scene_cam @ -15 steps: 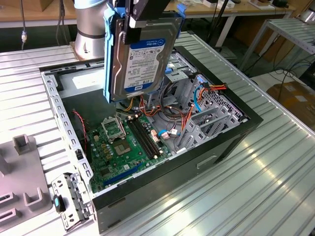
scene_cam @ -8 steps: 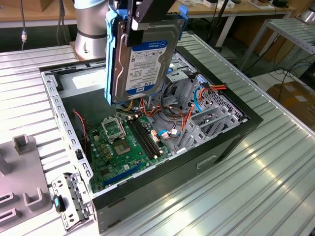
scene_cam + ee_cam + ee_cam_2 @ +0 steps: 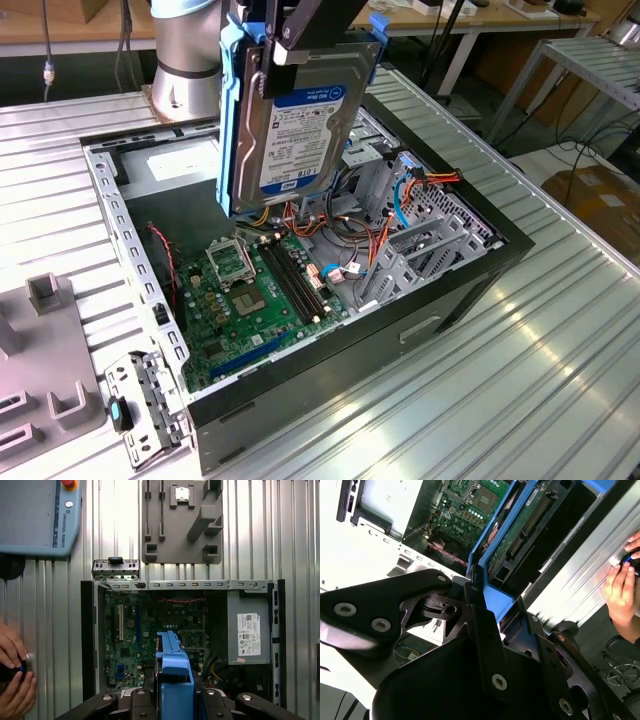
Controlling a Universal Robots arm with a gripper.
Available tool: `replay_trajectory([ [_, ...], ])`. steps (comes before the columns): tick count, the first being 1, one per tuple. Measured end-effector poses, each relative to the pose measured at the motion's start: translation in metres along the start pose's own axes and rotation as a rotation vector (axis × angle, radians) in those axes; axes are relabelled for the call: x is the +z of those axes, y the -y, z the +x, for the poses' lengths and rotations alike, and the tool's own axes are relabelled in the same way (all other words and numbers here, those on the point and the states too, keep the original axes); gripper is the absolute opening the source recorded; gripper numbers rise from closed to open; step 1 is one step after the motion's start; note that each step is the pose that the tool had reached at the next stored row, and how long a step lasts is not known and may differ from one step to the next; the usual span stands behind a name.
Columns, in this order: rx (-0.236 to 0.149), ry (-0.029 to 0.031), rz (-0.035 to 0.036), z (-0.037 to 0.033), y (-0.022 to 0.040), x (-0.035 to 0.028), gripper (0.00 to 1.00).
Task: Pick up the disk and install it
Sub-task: 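Insert the disk into the insertion slot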
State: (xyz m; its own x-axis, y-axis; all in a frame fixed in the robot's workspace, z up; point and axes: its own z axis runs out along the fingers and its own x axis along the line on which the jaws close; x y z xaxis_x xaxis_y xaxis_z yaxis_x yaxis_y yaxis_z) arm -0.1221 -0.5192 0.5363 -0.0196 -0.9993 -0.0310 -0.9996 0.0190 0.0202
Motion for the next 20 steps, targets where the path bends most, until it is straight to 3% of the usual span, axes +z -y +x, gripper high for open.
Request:
replay_trajectory([
  [14, 0.000, 0.0000, 0.0000, 0.0007, 0.0000, 0.0000, 0.37],
  [18, 0.000, 0.0001, 0.0000, 0.0064, 0.0004, 0.0005, 0.37],
  [19, 0.000, 0.0001, 0.0000, 0.0078, 0.0021, 0.0007, 0.37],
  [20, 0.000, 0.0001, 0.0001, 0.0091, 0.0079, 0.0010, 0.37],
])
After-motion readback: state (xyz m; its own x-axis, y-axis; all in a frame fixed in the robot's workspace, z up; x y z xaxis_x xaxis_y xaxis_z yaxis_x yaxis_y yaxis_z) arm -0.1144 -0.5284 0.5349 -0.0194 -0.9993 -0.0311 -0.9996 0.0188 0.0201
